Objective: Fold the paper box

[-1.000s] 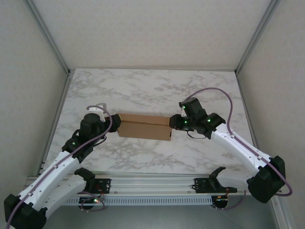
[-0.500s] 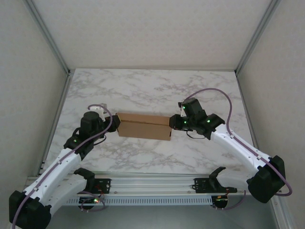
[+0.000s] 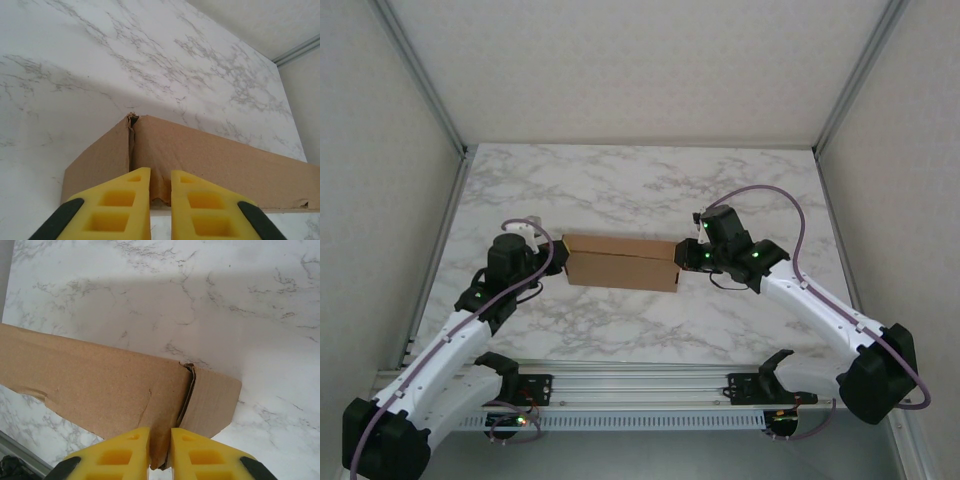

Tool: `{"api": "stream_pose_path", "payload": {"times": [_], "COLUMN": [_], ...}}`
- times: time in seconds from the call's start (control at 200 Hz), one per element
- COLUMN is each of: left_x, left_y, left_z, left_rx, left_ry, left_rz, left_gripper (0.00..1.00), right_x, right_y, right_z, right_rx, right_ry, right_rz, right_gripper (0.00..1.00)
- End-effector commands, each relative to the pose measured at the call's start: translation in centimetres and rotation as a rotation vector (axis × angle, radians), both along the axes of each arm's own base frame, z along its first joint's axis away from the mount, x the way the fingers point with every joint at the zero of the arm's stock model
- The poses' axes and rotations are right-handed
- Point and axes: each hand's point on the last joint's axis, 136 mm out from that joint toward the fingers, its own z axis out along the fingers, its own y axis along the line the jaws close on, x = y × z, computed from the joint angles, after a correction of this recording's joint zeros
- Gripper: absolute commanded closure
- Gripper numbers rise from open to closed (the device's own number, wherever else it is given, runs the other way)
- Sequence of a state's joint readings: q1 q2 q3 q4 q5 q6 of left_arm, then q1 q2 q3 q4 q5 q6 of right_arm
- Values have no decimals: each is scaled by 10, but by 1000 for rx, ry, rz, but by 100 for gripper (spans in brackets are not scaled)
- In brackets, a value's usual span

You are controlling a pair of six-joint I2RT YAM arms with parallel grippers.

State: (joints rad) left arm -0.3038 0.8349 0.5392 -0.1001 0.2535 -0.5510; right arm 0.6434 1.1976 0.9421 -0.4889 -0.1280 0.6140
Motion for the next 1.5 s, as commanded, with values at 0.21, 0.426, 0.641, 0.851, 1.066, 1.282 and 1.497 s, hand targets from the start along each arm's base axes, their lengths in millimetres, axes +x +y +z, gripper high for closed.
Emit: {"api": "stream_pose_path", "payload": {"times": [0.21, 0.426, 0.641, 0.851, 1.066, 1.282, 1.497], "left_x": [-15, -12, -11, -10, 4, 10, 8], "left_y": [7, 11, 13, 12, 12, 18, 25], "left_z": [-43, -43, -34, -34, 2, 25, 11], "left_rx": [-40, -47, -55, -32, -21, 48, 103], "left_ry": [169, 218, 247, 265, 175, 116, 124], "left_rz": [70, 114, 141, 135, 130, 129, 141], "left_gripper": [88, 85, 66, 64, 56, 48, 48], "right_x": [-15, -12, -6, -2, 1, 1, 0], "right_y": [-27, -24, -21, -21, -22, -17, -10], "right_z": [-59, -41, -13, 0, 11, 15, 12], "right_rx": [-193, -178, -194, -204, -186, -133, -100], "right_ry": [128, 103, 62, 37, 18, 23, 38], "right_rz": [-17, -6, 38, 47, 39, 41, 59], "right_gripper": [83, 83, 70, 65, 58, 58, 58]}}
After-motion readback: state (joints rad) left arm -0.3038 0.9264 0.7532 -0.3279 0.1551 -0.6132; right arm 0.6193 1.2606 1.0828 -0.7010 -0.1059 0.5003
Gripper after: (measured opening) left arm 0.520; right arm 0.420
